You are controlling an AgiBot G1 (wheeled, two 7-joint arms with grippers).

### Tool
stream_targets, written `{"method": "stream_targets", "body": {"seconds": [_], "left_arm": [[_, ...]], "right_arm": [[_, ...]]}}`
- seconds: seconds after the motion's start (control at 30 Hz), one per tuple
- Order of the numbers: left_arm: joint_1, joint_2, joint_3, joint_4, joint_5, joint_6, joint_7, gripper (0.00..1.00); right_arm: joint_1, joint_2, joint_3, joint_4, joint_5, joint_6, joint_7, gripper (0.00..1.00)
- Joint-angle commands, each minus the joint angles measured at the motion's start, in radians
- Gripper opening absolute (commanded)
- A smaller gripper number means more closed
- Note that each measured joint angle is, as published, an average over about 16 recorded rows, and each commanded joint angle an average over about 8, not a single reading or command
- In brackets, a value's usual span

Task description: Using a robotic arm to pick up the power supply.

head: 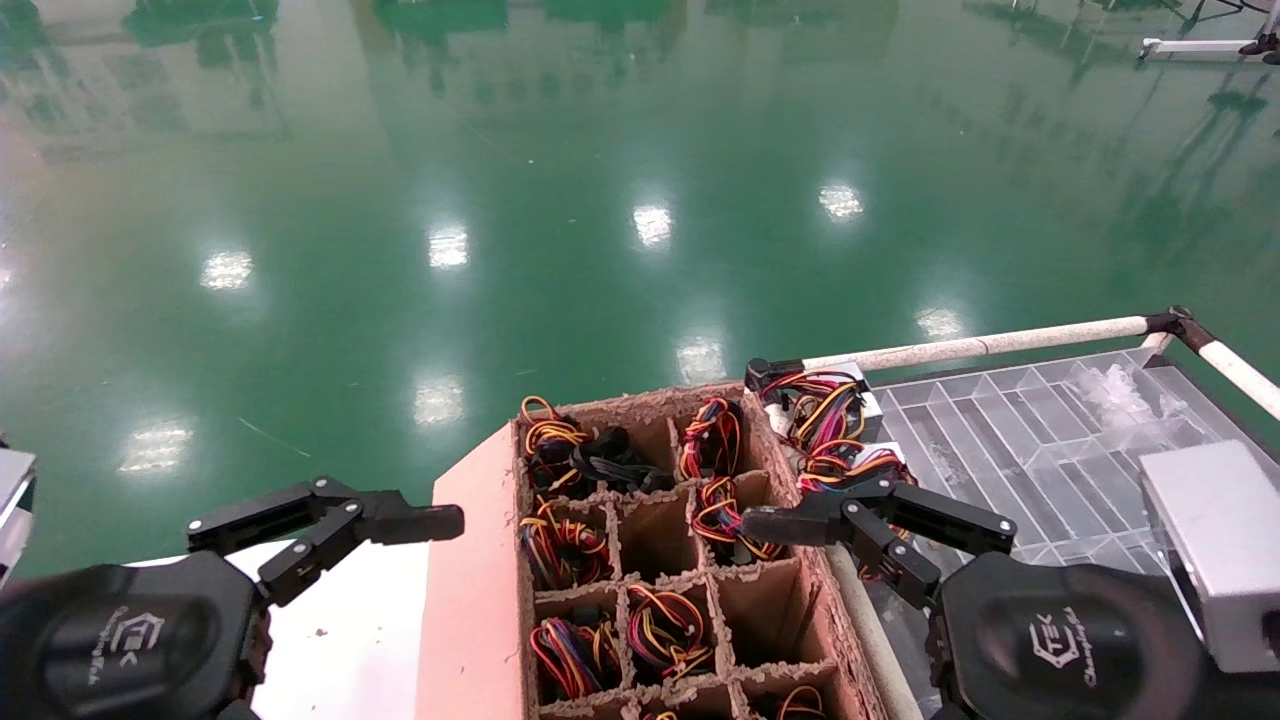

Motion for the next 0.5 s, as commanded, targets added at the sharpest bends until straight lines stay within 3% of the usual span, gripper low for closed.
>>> {"method": "stream_targets", "body": {"seconds": [0.03,0.5], "left_arm": [[0.0,0.0,0.0,0.0,0.0,0.0,0.0,1.0],[0.0,0.0,0.0,0.0,0.0,0.0,0.0,1.0]], "right_arm": [[0.0,0.0,0.0,0.0,0.0,0.0,0.0,1.0],[0.0,0.0,0.0,0.0,0.0,0.0,0.0,1.0]]}}
